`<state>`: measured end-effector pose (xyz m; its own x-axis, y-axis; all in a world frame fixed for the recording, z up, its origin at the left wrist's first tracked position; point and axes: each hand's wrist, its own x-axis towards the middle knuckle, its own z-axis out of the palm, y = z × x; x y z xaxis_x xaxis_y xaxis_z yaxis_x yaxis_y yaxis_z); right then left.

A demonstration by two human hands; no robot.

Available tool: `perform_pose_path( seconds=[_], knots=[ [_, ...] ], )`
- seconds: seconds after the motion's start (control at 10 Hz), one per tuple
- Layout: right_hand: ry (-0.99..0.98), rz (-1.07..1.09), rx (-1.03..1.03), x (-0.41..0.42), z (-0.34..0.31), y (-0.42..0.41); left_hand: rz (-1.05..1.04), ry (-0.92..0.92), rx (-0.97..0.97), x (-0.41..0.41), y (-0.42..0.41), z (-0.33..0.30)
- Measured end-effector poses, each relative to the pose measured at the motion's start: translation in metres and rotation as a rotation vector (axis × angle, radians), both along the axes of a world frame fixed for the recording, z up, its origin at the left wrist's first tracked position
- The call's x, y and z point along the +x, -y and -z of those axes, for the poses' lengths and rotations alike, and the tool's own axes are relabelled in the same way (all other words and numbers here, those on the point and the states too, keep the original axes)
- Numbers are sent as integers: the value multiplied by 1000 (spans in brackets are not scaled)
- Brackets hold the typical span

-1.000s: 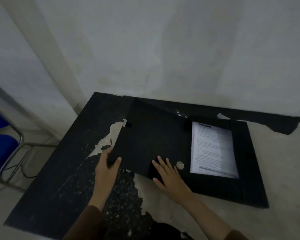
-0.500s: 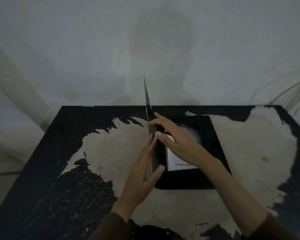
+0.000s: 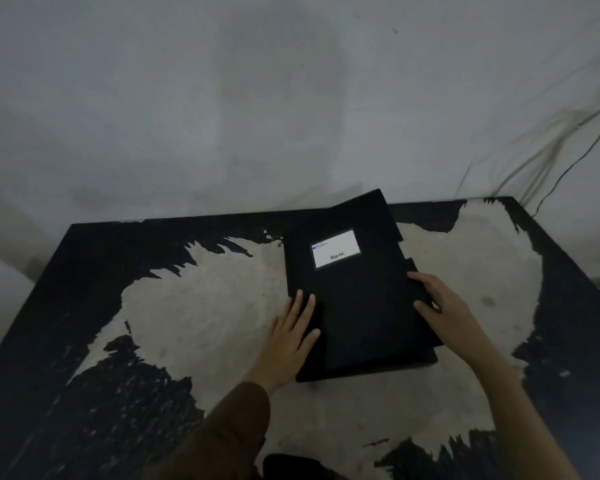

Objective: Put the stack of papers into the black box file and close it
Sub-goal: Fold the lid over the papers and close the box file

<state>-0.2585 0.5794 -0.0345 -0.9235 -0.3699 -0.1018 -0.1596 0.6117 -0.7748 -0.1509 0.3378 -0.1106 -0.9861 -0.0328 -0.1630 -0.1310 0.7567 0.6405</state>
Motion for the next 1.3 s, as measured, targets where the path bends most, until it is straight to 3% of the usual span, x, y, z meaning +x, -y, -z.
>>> perform_pose_path(
  seconds=[0.2, 0.4, 0.5, 0.8, 1.2, 1.3],
  knots=[
    [20, 63, 125, -5, 45, -4, 31, 112, -129, -13, -2, 14],
    [-2, 139, 389, -7, 78, 20, 34, 90, -256, -13, -3, 26],
    [-106, 89, 509, -20, 82, 39, 21, 83, -330, -13, -4, 29],
    [-156, 59, 678, -31, 101, 47, 12, 79, -420, -15, -7, 32],
    [129, -79, 944, -46, 44, 64, 32, 140, -322, -23, 1, -2],
    [120, -129, 957, -56, 18, 73, -10, 74, -323, -36, 14, -27]
  ],
)
